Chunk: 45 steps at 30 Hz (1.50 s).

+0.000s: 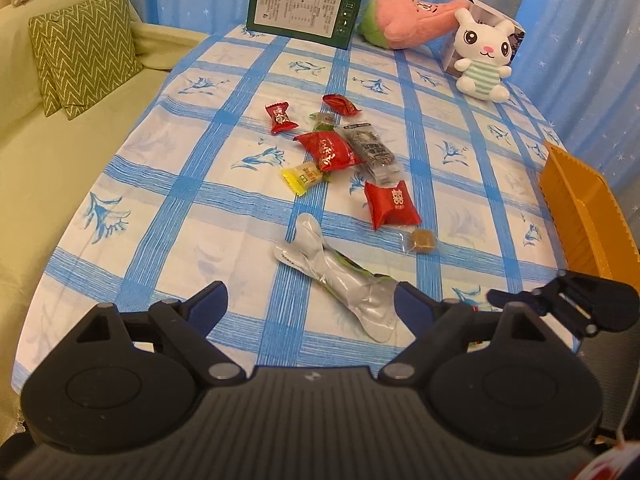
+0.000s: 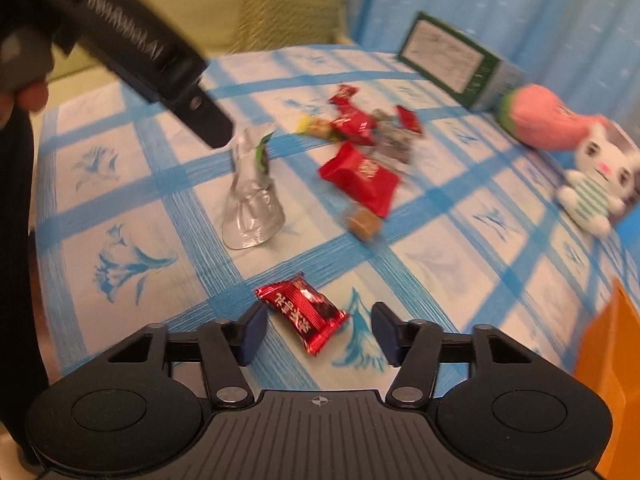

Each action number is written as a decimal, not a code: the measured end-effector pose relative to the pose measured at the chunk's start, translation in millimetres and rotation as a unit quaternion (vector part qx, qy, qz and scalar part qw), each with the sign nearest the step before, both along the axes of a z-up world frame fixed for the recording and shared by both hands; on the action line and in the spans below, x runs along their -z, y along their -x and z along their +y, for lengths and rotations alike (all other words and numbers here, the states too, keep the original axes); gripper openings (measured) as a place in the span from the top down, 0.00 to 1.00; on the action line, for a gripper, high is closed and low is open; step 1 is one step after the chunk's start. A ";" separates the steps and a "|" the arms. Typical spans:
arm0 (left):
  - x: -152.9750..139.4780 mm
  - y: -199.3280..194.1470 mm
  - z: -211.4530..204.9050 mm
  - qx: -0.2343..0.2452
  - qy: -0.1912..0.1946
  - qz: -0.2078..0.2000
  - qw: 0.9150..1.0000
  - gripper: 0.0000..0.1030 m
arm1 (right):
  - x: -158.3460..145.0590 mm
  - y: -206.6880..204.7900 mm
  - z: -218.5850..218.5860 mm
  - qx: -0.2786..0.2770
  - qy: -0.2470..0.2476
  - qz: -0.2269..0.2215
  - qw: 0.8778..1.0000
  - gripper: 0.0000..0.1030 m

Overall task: Organize snacks
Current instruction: 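Grasp the green snack bag with the left tool while the right tool grasps a red candy, then carry both snacks to the orange tray and open both tools to drop them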

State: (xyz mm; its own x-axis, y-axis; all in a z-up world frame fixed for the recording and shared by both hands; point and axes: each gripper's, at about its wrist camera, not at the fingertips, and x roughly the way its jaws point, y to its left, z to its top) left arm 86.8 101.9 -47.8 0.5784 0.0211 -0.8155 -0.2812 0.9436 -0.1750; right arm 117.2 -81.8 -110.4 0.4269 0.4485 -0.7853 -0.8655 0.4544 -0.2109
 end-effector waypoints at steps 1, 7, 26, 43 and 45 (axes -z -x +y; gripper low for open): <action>0.9 -1.0 0.4 0.001 0.002 0.000 1.000 0.14 | 1.9 -2.6 2.0 -0.006 0.002 -0.003 1.000 0.50; 6.2 -5.3 0.1 0.005 0.014 0.002 1.000 0.15 | 0.1 -25.1 1.8 0.010 -0.022 0.042 0.999 0.62; 35.0 -38.3 -10.6 -0.039 0.060 -0.011 0.997 0.48 | -19.1 -16.4 -48.0 0.225 -0.143 0.102 0.958 0.76; 48.3 -55.2 -15.1 -0.039 0.064 -0.014 0.997 0.68 | -15.4 -14.6 -63.5 0.261 -0.156 0.104 0.947 0.76; 48.7 -55.4 -14.8 -0.045 0.070 -0.017 0.996 0.68 | -15.5 -13.0 -63.6 0.262 -0.156 0.103 0.947 0.76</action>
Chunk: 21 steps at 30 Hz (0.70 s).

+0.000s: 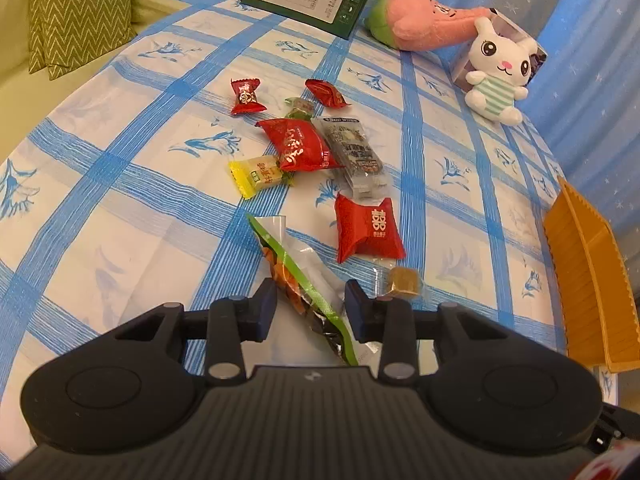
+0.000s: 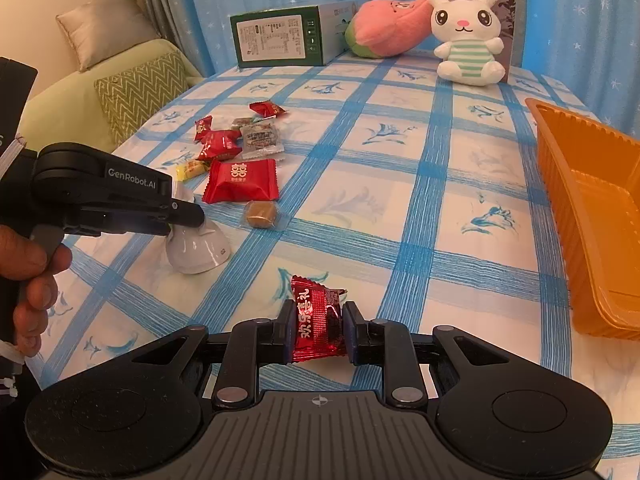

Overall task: Organize snacks
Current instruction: 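Carry both snacks to the orange tray and open both tools to drop them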

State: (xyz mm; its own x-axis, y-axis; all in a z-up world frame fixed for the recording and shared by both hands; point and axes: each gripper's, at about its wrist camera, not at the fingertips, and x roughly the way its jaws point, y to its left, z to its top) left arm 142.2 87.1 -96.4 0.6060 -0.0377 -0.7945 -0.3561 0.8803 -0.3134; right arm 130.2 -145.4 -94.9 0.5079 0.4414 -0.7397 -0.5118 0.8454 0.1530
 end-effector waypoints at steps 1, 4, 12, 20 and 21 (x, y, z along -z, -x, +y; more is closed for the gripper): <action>0.7 0.3 0.7 -0.005 0.006 -0.001 1.000 0.68 | -0.2 0.2 0.0 0.000 -0.001 0.000 1.000 0.76; 1.9 1.8 3.4 -0.022 0.022 -0.008 0.999 0.69 | -0.7 0.0 -0.1 0.002 -0.001 -0.001 1.000 0.76; 1.3 2.4 -3.9 -0.009 -0.007 -0.023 1.000 0.71 | -1.5 0.8 -2.0 0.007 -0.003 -0.002 1.000 0.76; -10.7 19.8 -9.6 0.024 -0.035 -0.034 0.999 0.81 | -11.3 4.4 -8.7 0.026 -0.007 -0.017 1.000 0.76; -12.3 22.2 -10.2 0.026 -0.038 -0.034 0.998 0.81 | -13.1 5.4 -9.7 0.027 -0.008 -0.019 0.999 0.76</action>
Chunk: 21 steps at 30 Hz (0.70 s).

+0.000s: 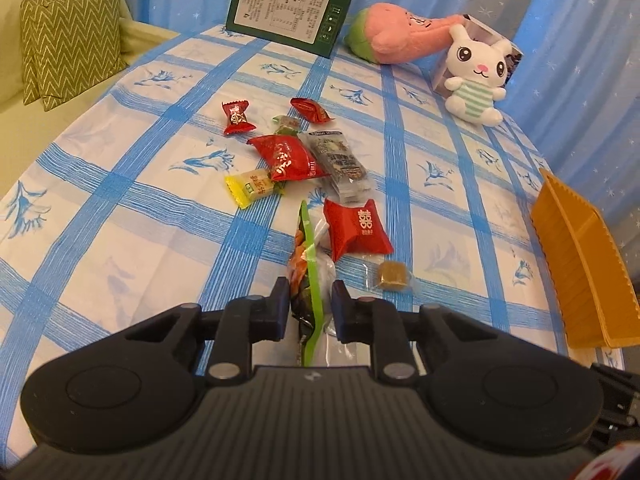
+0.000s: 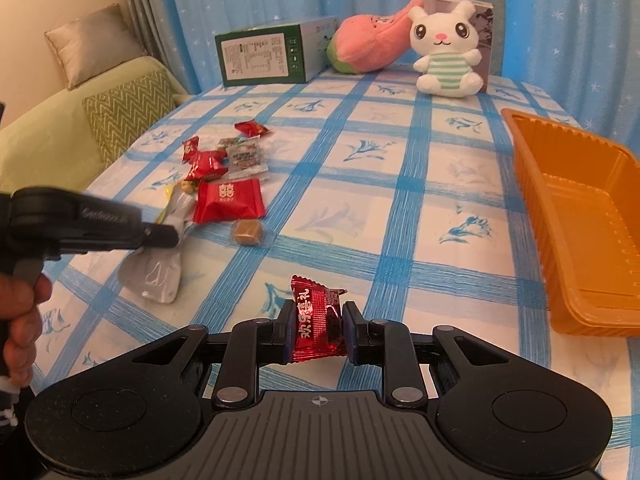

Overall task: Organize snacks
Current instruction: 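Carry both snacks to the orange tray and open both tools to drop them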

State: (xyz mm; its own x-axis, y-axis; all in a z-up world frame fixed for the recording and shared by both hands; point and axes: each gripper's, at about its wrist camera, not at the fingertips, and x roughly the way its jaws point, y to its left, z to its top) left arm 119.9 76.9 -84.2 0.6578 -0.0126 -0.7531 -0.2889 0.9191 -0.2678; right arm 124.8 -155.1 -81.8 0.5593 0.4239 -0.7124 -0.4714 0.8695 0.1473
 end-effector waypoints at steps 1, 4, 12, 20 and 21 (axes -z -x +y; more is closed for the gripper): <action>-1.6 2.1 -0.4 0.002 -0.001 0.000 1.000 0.81 | -1.7 0.8 -0.6 0.001 -0.001 -0.002 1.000 0.76; -8.5 9.8 -1.6 0.007 -0.002 -0.003 1.000 0.81 | -6.4 3.9 -2.3 0.005 -0.004 -0.007 1.000 0.76; -41.0 18.7 -17.6 0.032 0.005 -0.030 0.999 0.81 | -31.1 8.7 -15.4 0.035 -0.017 -0.037 0.999 0.76; -74.3 -4.7 -76.5 0.107 0.022 -0.062 0.992 0.81 | -66.0 -5.9 -67.8 0.117 -0.028 -0.063 0.991 0.76; -77.5 -8.7 -86.2 0.117 0.026 -0.066 0.991 0.81 | -69.8 -8.3 -75.9 0.127 -0.028 -0.065 0.989 0.76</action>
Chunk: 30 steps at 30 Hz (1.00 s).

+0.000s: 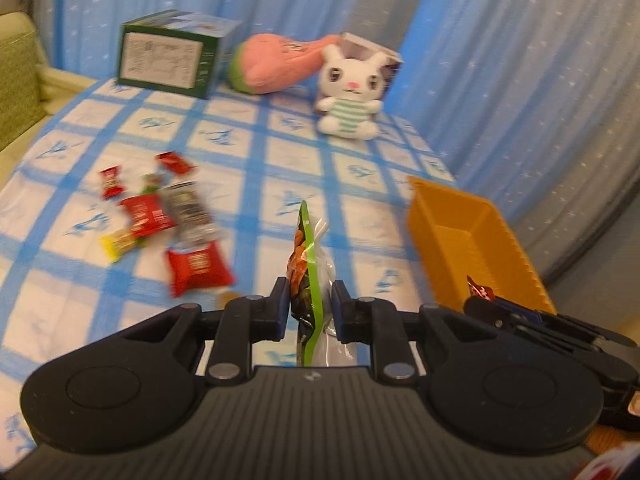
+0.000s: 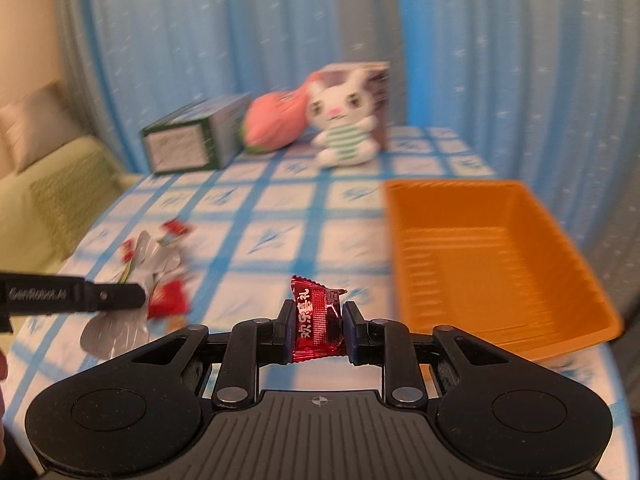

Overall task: Organize snacks
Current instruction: 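Carry both snacks to the orange tray and open both tools to drop them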

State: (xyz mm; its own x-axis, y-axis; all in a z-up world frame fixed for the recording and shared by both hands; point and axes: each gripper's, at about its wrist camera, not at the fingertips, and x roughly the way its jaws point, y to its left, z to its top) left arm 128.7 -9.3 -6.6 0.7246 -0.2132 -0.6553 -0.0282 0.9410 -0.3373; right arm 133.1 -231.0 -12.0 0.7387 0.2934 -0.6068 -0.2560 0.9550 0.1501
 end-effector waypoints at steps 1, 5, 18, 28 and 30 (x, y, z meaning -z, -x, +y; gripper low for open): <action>-2.7 -3.7 -8.9 0.010 0.002 -0.003 1.000 0.81 | -3.7 -2.7 -8.3 0.010 0.001 -0.002 1.000 0.76; -11.8 -19.8 -47.0 0.048 0.008 -0.011 0.999 0.81 | -14.2 -12.6 -41.6 0.042 0.005 -0.006 0.999 0.76; -2.9 -70.9 -142.0 0.129 0.035 0.010 0.991 0.81 | -2.7 -49.8 -128.7 0.083 0.013 0.016 0.996 0.76; 18.7 -103.5 -174.4 0.144 0.015 0.028 0.989 0.81 | 14.3 -68.2 -156.4 0.109 0.007 0.032 0.994 0.76; 22.0 -108.1 -177.5 0.145 0.013 0.031 0.989 0.81 | 16.4 -70.9 -157.4 0.110 0.006 0.035 0.993 0.76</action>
State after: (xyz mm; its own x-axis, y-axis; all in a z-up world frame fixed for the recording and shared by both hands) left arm 236.8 -186.7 -28.6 0.5888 -0.4238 -0.6883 0.2196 0.9034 -0.3683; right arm 204.0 -388.4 -28.4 0.7399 0.1226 -0.6615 -0.0310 0.9884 0.1485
